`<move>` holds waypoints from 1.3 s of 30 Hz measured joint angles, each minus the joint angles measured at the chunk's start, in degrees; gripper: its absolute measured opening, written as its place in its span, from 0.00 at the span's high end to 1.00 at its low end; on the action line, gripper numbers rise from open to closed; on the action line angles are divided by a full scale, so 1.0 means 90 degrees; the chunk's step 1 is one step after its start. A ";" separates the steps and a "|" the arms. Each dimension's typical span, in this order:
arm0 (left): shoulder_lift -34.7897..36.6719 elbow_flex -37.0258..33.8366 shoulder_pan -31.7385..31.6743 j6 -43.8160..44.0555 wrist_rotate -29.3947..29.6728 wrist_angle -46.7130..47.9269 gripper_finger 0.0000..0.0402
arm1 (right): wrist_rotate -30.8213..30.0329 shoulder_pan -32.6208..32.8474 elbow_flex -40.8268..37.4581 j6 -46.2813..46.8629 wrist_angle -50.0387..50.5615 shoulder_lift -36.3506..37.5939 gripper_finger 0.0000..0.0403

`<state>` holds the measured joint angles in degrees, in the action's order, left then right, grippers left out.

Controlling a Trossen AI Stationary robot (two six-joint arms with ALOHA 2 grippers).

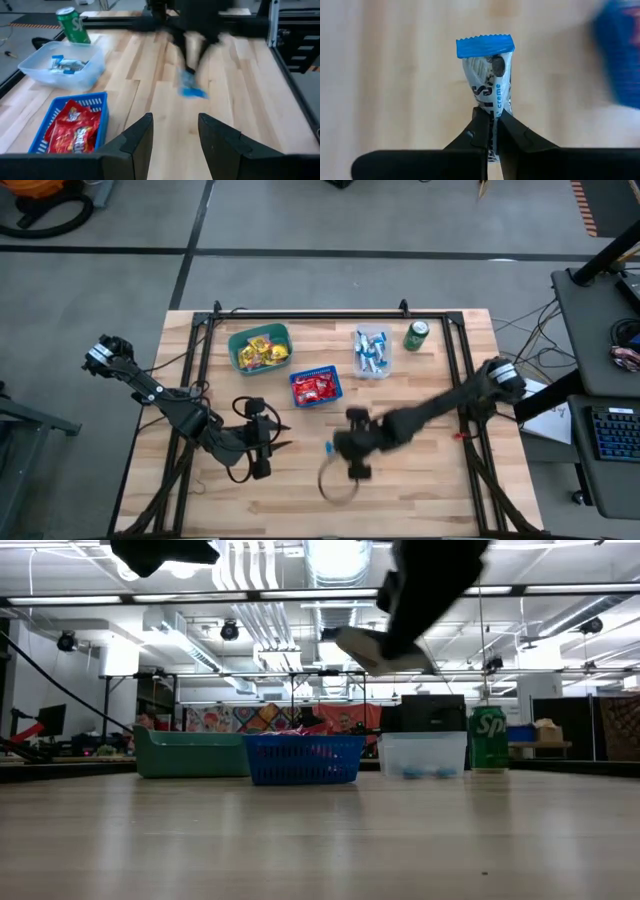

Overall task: Sort candy
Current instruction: Put the hersheys bar into the transparent bin, then return to Home Position

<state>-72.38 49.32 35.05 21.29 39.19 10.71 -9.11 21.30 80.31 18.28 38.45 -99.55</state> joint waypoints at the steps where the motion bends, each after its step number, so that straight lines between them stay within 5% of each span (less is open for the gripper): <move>1: 0.0000 0.0000 0.0000 0.0038 0.0033 0.0058 0.65 | -0.0006 -0.0229 0.0034 -0.0165 0.0129 0.0109 0.97; 13: 0.0000 -0.0002 0.0000 0.0556 0.0100 0.0893 0.65 | -0.0332 -0.4674 -0.0088 -0.3238 0.1315 0.0684 0.97; 19: 0.0000 -0.0023 0.0000 0.0704 0.0236 0.1027 0.65 | 0.0645 -0.6496 -0.0165 -0.3993 0.1308 0.0270 0.97; 27: 0.0000 -0.0034 0.0000 0.0719 0.0442 0.1104 0.65 | 0.1217 -0.6890 -0.0167 -0.4317 0.1306 0.0007 0.95; 36: 0.0000 -0.0036 0.0018 0.0412 0.0706 0.1237 0.66 | 0.1271 -0.6890 -0.0167 -0.4024 0.1305 0.0024 0.73; 39: 0.0032 -0.0044 0.0046 0.0064 0.0905 0.1699 0.69 | 0.1936 -0.6889 -0.0175 -0.3891 0.1264 0.0177 0.69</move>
<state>-72.09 48.93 35.46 21.87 47.34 26.00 8.31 -40.69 78.73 -16.74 49.83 -97.96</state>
